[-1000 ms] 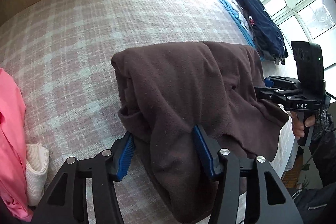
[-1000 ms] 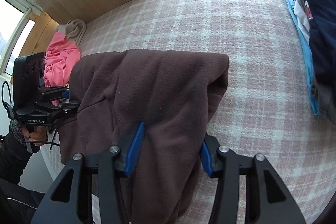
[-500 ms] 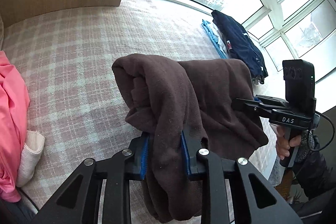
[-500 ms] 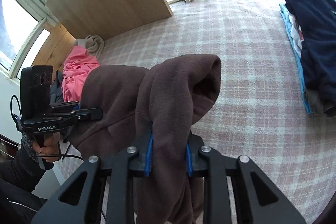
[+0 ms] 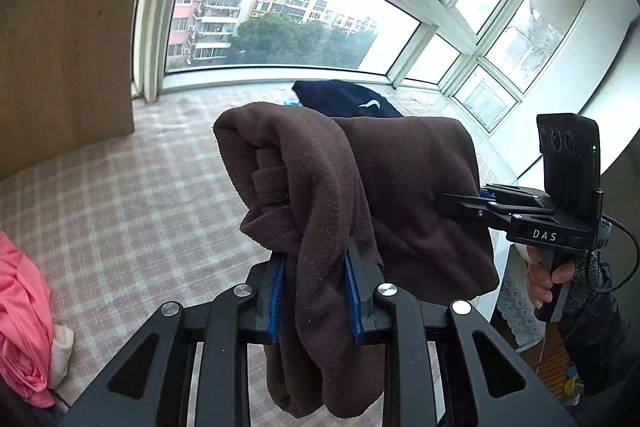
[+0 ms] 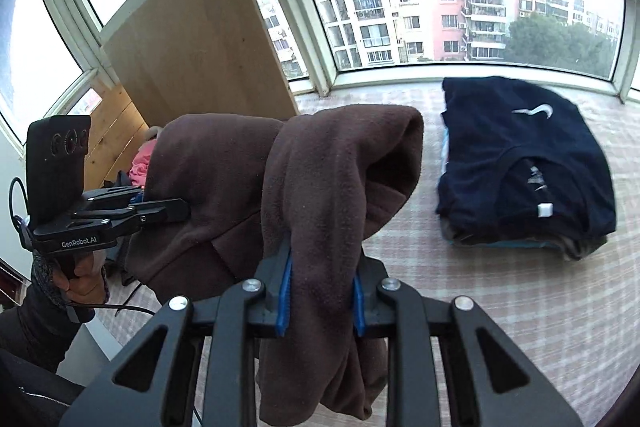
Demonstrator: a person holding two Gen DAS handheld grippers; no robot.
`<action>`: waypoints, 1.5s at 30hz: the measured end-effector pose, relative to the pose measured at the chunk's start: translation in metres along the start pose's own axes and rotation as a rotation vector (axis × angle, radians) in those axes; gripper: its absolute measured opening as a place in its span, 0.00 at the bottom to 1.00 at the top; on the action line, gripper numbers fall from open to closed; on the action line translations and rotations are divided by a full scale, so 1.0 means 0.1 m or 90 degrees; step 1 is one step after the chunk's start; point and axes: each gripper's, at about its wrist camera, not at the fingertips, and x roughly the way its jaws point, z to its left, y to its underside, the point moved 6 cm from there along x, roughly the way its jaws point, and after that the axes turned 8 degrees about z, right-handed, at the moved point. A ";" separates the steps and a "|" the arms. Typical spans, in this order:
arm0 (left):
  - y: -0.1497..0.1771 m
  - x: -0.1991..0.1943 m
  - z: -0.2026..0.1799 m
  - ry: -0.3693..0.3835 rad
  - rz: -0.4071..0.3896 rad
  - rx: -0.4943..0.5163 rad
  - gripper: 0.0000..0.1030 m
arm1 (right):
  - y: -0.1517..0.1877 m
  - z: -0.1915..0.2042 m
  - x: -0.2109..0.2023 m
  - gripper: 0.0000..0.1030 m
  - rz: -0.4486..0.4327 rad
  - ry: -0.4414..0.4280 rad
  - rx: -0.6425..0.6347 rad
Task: Fold clothes
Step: 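Lift the folded pullover with both grippers and carry it to the dark clothes stack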
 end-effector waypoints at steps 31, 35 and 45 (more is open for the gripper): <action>-1.87 2.24 -0.70 -0.084 0.055 -0.050 0.23 | -1.28 -3.14 0.65 0.22 0.107 0.016 0.018; -1.84 2.50 -0.38 -0.078 0.089 -0.072 0.26 | -1.24 -3.47 0.87 0.38 0.134 0.011 0.049; -1.74 1.98 -0.31 -0.106 0.055 -0.057 0.34 | -1.25 -3.49 0.22 0.55 0.042 0.087 0.055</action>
